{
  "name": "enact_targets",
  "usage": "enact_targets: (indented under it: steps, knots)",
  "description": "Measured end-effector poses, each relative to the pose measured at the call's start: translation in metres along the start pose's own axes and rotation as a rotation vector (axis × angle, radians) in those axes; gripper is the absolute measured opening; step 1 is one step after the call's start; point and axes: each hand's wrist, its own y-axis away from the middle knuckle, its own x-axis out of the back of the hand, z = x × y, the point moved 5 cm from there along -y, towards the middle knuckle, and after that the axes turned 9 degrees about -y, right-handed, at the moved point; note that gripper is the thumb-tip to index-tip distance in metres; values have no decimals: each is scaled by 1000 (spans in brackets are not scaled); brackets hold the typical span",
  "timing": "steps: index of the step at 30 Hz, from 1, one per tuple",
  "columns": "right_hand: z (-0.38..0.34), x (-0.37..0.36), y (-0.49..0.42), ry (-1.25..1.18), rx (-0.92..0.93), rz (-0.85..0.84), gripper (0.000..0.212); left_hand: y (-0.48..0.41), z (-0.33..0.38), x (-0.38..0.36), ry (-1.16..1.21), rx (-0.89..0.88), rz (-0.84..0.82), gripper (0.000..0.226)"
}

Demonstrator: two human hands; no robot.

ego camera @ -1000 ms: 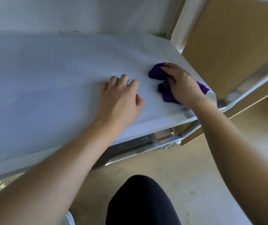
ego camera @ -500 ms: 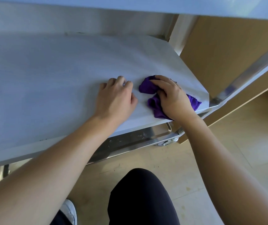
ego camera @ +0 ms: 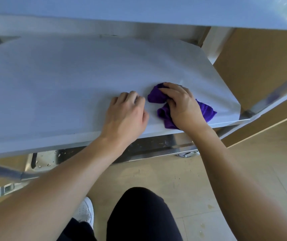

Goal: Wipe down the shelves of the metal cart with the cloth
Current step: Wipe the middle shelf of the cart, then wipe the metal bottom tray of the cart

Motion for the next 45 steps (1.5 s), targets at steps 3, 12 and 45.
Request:
enact_targets:
  steps: [3,12,45]
  knots:
    - [-11,-7,-1,-31,35,4,43,3,-4,9,-18,31,52,21]
    - [-27,-9,7,106,-127,4,46,52,-44,43,-68,-34,-4,18]
    - [-195,-378,86,-29,248,-415,44,319,-262,-86,-201,25,-465,41]
